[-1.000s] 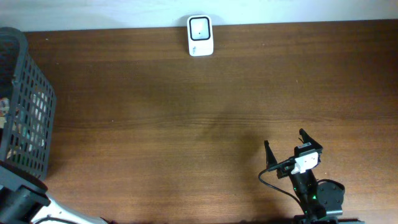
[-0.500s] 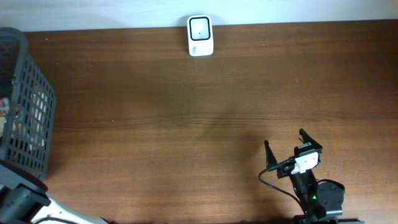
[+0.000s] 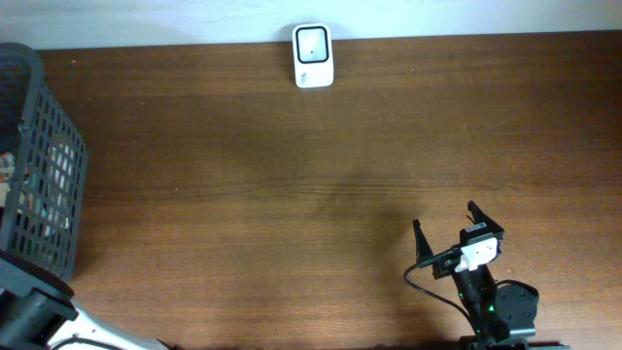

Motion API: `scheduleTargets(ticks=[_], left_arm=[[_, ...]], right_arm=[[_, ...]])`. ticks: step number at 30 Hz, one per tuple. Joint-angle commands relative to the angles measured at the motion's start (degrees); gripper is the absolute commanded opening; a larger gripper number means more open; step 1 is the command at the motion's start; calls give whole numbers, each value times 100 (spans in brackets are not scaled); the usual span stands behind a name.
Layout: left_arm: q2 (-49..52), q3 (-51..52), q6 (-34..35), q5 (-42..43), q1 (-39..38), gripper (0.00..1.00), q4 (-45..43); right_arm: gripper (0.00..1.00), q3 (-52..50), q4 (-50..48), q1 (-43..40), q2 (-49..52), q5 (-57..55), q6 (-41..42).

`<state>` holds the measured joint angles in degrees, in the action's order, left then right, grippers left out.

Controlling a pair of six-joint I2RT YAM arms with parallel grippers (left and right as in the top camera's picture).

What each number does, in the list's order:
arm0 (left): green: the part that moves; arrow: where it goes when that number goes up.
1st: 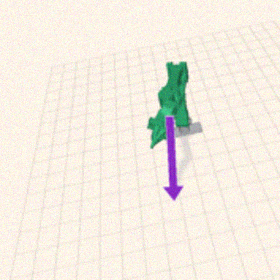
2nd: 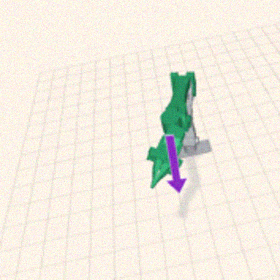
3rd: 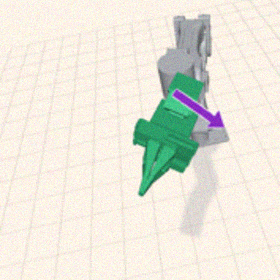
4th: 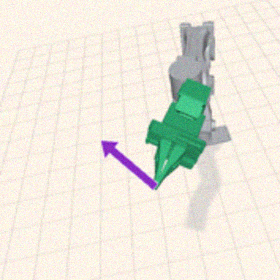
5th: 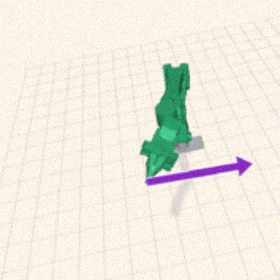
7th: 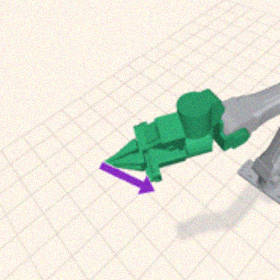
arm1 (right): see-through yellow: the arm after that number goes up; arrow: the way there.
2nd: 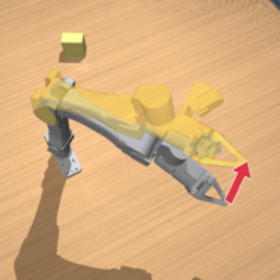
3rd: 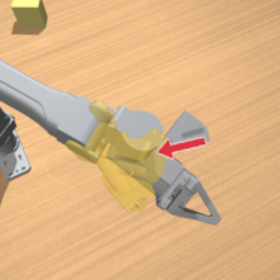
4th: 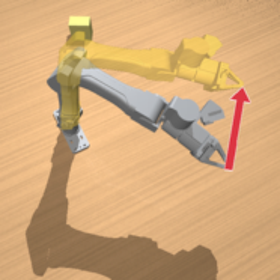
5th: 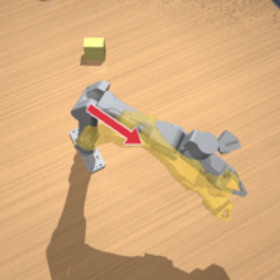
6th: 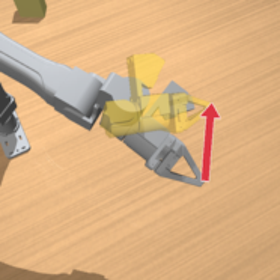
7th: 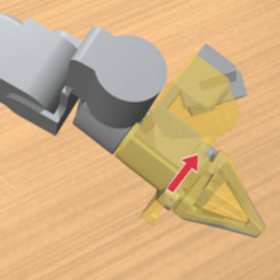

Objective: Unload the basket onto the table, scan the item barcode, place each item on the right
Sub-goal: 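Lift the jar out and carry it toward the white scanner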

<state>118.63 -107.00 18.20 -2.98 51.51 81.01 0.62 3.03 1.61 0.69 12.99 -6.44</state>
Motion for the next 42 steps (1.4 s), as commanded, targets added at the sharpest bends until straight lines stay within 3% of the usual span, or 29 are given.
scheduleTargets(ticks=[1,7,8,11,14,19,25,29,32,37,42], left_arm=[[-37,-1377,15,293,-13,43,509],[-37,-3849,17,1360,-188,41,1292],[-50,-4653,20,1633,-380,41,1434],[-131,-5528,39,1740,-774,40,1558],[-345,-6262,35,1738,-1657,41,1569],[-592,-6352,-138,1661,-3700,41,1569],[-573,-5355,-136,1172,-5670,42,1567],[-570,-3943,-114,844,-6679,43,1412],[-570,-2618,-111,802,-7187,43,820],[-570,-365,192,802,-7661,46,-898],[-570,1023,216,352,-7788,47,-2341]], right_arm=[[98,-31,26,26,-28,-9,-13],[98,-31,26,26,-28,-9,-13],[98,-31,26,26,-28,-9,-13],[98,-31,24,26,-28,-9,-13],[98,-31,26,26,-28,-9,-13],[98,-31,26,26,-28,-9,-13],[98,-31,26,26,-28,-9,-13],[98,-31,26,26,-28,-9,-13],[98,-31,26,26,-28,-9,-13],[98,-31,24,26,-28,-9,-13],[98,-31,26,26,-28,-9,-13]])
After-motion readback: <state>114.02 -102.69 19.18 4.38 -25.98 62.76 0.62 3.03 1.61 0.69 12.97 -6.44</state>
